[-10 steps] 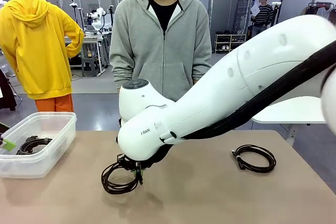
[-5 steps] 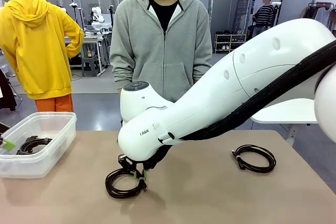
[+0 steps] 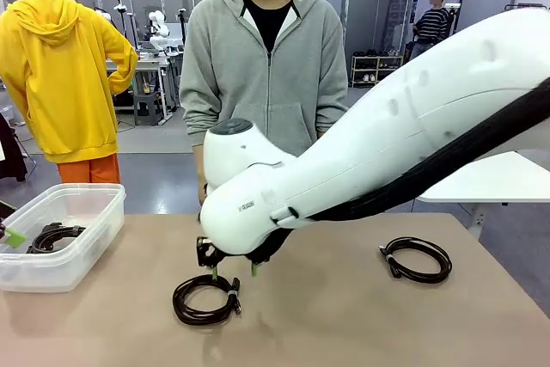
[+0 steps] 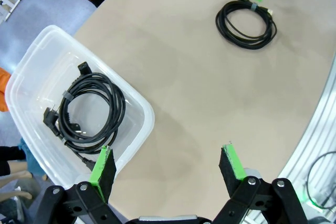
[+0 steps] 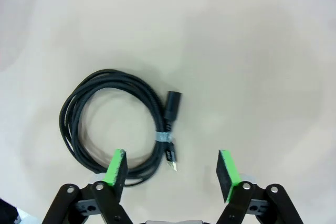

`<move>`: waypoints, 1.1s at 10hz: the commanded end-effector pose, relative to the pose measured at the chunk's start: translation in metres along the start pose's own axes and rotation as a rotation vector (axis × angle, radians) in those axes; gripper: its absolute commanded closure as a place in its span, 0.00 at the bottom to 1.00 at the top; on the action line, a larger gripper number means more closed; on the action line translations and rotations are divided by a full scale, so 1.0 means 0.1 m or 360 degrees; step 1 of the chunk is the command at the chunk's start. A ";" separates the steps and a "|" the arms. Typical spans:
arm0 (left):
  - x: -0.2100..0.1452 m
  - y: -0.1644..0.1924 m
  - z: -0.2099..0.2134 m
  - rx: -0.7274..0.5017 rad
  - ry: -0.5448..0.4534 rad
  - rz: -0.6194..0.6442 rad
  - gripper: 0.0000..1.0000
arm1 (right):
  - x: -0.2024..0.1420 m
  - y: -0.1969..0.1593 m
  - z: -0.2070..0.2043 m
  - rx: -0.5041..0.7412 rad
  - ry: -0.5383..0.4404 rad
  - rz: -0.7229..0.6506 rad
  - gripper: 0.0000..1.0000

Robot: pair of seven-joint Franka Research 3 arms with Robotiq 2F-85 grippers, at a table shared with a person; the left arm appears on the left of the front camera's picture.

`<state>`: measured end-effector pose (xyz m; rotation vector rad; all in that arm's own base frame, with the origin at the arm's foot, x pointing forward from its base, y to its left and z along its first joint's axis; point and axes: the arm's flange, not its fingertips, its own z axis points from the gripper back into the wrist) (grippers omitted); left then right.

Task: Organize and store the cables.
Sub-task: Place the USB Extension Cable into the Organizing box.

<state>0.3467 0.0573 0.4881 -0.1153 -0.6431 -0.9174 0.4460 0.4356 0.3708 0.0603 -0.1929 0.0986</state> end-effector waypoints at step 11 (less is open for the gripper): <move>2.22 -1.31 -1.07 -0.0365 0.0240 0.0345 0.00 | -1.19 -3.55 1.45 0.0471 -0.0558 0.0532 0.00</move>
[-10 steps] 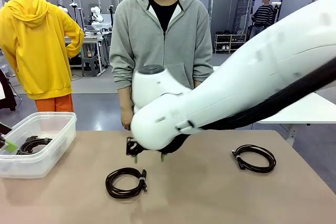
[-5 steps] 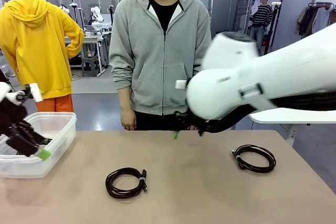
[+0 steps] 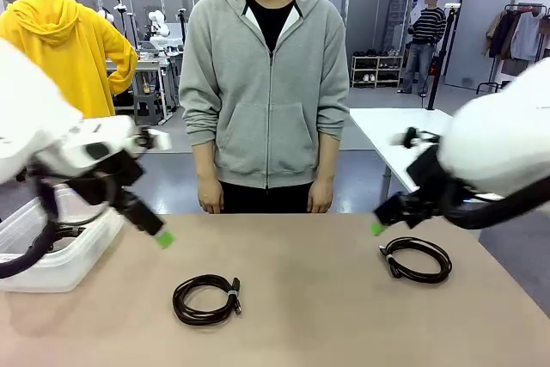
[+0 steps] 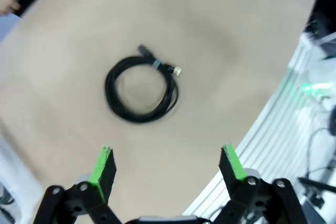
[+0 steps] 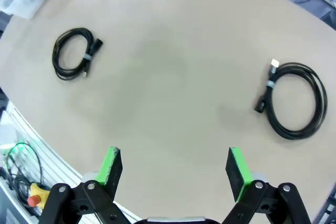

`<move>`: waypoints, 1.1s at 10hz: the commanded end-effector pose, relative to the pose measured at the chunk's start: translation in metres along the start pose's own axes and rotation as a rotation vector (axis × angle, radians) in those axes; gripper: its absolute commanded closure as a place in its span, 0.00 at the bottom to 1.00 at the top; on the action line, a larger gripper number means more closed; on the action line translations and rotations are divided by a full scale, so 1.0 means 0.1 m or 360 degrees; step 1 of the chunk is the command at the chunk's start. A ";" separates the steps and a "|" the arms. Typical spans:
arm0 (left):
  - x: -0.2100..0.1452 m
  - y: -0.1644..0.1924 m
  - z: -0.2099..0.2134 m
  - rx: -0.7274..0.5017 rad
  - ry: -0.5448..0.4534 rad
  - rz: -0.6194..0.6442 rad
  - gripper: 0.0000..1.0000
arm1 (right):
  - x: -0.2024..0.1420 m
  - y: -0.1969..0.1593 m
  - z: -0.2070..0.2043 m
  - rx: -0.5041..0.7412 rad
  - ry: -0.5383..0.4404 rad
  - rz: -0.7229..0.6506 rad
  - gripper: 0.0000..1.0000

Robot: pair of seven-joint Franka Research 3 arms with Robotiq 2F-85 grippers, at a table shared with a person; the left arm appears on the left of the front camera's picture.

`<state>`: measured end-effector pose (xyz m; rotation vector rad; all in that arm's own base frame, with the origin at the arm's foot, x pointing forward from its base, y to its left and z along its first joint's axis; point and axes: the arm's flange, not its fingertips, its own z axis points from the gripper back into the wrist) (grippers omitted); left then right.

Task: Organize and store the cables.
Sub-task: Place the USB Extension Cable into the Organizing box.

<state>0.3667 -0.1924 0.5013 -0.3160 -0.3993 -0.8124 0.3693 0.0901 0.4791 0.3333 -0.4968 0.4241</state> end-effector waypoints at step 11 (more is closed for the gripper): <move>0.80 -0.26 -1.16 0.0085 0.0262 0.0484 0.00 | -0.47 -0.76 0.77 0.0083 0.0017 0.0552 0.00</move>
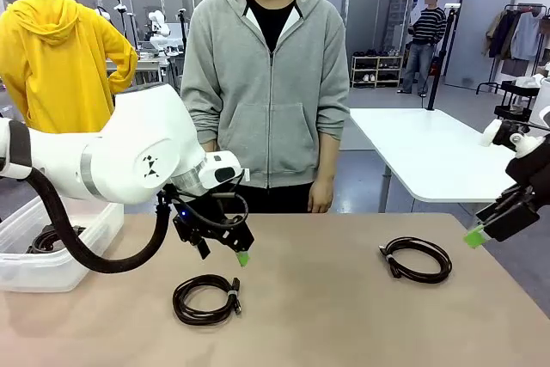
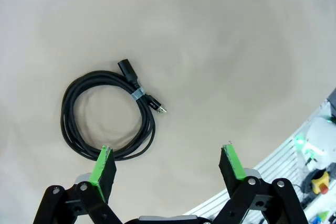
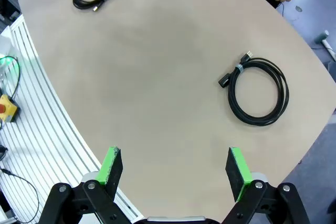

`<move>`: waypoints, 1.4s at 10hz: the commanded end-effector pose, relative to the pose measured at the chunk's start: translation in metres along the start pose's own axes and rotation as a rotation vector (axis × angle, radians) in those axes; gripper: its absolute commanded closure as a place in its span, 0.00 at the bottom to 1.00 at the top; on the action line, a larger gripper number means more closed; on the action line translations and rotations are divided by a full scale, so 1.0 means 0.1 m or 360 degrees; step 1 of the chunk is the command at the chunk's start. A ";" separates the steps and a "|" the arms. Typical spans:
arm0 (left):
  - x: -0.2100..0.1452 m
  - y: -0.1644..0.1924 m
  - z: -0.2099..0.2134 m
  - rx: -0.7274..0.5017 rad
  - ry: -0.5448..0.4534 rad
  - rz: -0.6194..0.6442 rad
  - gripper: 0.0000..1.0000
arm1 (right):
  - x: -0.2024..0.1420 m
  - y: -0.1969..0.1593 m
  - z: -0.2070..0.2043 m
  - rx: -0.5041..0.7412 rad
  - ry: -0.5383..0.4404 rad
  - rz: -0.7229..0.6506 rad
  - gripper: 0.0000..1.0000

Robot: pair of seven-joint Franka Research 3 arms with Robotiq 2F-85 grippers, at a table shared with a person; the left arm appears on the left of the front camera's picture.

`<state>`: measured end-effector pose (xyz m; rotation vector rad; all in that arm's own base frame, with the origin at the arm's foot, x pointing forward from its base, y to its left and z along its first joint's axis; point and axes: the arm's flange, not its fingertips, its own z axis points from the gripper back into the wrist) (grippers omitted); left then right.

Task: Organize and store the cables.
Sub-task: Place the USB Extension Cable into the Organizing box.

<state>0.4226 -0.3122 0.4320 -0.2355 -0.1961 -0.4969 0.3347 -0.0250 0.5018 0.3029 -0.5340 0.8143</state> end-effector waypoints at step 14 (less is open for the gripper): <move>0.26 -0.11 -1.15 0.0280 0.0168 0.0633 0.00 | 0.05 0.01 -0.02 -0.0029 -0.0001 -0.0055 0.00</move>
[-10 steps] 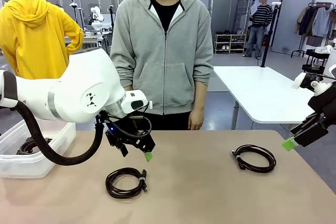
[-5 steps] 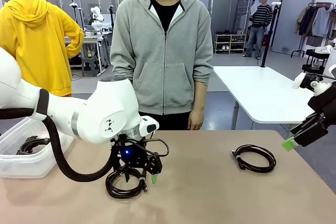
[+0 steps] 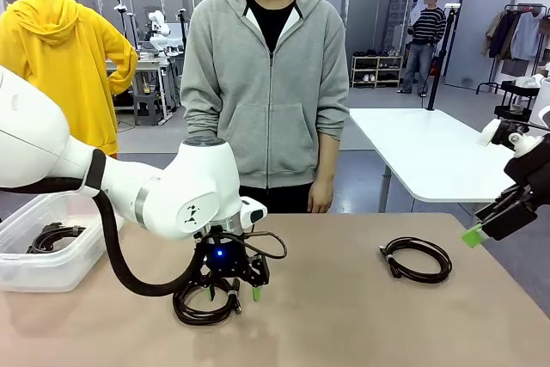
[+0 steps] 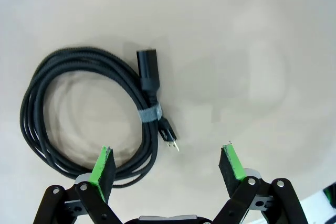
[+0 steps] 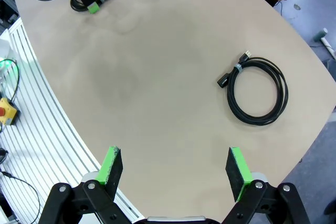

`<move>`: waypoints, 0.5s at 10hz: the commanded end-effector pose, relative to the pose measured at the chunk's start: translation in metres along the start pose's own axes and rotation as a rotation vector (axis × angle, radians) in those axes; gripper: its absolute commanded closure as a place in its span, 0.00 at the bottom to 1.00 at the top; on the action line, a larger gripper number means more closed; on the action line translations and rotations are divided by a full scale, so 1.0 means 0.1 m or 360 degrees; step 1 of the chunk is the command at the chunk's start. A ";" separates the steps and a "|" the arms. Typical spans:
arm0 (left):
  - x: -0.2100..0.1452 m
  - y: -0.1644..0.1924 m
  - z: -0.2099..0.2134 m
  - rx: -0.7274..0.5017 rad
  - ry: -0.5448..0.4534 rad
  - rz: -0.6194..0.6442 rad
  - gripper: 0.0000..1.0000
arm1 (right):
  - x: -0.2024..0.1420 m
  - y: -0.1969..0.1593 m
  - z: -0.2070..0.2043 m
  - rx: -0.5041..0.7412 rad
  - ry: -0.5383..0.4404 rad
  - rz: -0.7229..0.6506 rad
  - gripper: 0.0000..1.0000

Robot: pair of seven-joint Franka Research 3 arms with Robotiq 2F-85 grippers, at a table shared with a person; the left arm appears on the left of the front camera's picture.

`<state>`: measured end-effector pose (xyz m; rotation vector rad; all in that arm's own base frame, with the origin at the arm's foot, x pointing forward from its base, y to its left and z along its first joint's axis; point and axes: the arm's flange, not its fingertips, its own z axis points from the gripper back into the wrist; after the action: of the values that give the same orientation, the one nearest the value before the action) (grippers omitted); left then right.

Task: Organize and store the cables.
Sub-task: Place the USB Extension Cable into the Organizing box.

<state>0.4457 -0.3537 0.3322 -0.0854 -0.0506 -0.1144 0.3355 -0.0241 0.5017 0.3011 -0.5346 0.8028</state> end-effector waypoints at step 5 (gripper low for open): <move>0.27 -0.04 -0.16 0.0054 -0.0001 0.0135 0.13 | 0.04 0.01 -0.01 -0.0021 -0.0001 -0.0038 0.00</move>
<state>0.4690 -0.3535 0.3186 -0.0763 -0.0457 -0.0527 0.3355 -0.0240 0.5016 0.3011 -0.5344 0.8028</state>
